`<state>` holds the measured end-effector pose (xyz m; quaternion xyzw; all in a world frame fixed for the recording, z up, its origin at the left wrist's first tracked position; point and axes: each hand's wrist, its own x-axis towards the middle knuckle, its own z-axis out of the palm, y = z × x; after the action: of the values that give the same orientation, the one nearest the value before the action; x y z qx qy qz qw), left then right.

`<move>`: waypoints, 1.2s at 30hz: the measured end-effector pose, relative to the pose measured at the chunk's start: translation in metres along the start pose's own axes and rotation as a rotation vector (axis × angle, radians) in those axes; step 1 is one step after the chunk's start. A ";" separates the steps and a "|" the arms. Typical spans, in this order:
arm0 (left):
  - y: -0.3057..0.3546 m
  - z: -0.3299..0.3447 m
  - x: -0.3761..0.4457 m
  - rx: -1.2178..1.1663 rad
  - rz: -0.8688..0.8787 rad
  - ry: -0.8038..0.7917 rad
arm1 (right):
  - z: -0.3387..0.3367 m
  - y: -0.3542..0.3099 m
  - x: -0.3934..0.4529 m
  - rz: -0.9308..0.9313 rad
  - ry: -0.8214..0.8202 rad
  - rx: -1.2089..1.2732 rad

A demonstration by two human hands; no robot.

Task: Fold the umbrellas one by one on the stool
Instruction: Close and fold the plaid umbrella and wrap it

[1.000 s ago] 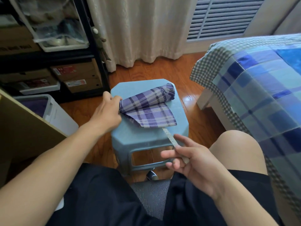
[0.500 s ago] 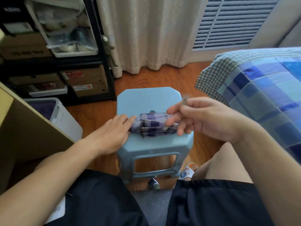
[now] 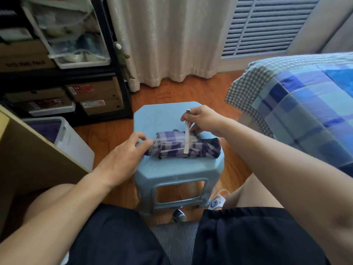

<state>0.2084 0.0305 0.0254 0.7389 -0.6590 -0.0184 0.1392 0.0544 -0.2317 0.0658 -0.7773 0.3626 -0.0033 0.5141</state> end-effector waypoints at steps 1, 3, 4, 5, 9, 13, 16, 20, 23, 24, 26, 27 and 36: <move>-0.001 0.001 0.000 -0.006 0.015 0.005 | 0.003 0.000 -0.002 -0.015 -0.020 0.009; -0.002 0.003 0.002 -0.008 0.056 0.028 | 0.008 -0.003 -0.005 -0.040 -0.041 0.001; -0.001 0.005 0.002 -0.013 0.064 0.042 | 0.010 -0.003 -0.006 -0.048 -0.043 -0.012; -0.001 0.006 0.000 -0.032 0.056 0.046 | 0.012 -0.003 -0.007 -0.056 -0.033 -0.035; 0.009 0.005 -0.008 -0.162 -0.068 -0.071 | 0.023 0.010 -0.010 -0.122 0.085 -0.192; 0.011 0.007 -0.007 -0.186 -0.056 -0.020 | 0.029 0.020 -0.012 -0.167 0.157 -0.180; 0.012 0.001 -0.006 -0.079 0.001 0.082 | 0.027 0.017 -0.024 -0.237 0.103 -0.101; 0.015 0.001 -0.004 0.151 0.075 0.237 | 0.018 0.015 -0.037 -0.275 0.041 -0.042; 0.015 0.006 -0.001 0.247 0.141 0.285 | 0.014 0.012 -0.042 -0.270 -0.012 -0.045; 0.014 0.008 0.001 0.244 0.126 0.272 | 0.015 0.013 -0.043 -0.267 -0.028 -0.043; 0.013 0.008 0.004 0.183 0.069 0.180 | 0.018 0.015 -0.043 -0.251 -0.035 -0.030; 0.014 0.007 0.004 0.119 0.034 0.109 | 0.021 0.019 -0.041 -0.237 -0.013 -0.027; 0.011 -0.004 -0.012 0.073 -0.081 -0.004 | 0.051 0.043 -0.053 -0.566 0.388 -0.319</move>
<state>0.1972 0.0420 0.0295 0.7694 -0.6293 -0.0016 0.1099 0.0099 -0.1699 0.0268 -0.9020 0.2199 -0.2358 0.2871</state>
